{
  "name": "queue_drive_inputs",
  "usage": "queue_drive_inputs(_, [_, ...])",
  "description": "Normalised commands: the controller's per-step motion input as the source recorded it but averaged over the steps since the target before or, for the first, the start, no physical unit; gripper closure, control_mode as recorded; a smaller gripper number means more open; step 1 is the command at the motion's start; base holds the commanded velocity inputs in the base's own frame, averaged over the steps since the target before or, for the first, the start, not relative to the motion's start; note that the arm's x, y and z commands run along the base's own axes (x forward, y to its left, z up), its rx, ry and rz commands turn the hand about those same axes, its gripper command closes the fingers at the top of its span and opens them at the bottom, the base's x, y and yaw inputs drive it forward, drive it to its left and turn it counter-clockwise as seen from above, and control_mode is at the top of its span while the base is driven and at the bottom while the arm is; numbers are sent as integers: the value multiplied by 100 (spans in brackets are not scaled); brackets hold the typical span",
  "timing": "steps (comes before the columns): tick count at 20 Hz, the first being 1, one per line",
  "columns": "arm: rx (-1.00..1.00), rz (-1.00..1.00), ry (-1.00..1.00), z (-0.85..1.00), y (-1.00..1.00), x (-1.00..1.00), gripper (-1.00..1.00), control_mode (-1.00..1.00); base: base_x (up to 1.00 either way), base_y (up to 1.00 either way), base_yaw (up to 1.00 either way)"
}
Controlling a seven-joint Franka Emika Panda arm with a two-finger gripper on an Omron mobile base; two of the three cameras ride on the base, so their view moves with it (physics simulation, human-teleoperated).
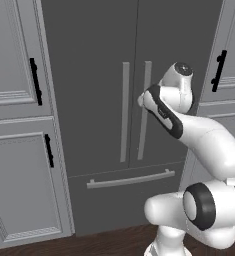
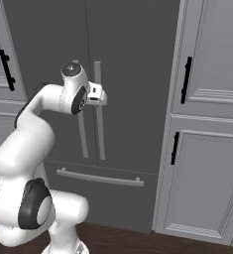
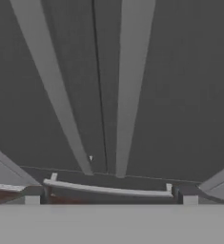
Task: Take the strawberry from the fridge and place it on top of the pancake, located on the dining counter.
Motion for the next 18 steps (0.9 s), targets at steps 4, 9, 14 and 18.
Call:
queue_drive_inputs(4, [-3,-12,-26,3,2,66,-100,-100,0,0,0])
queue_drive_inputs(9, [0,-9,-4,4,-1,56,-100,-100,0,0,0])
queue_drive_inputs(14, [0,-1,0,0,-11,41,-100,-100,0,0,0])
queue_drive_inputs(18, [3,4,0,0,-24,36,-100,-100,0,0,0])
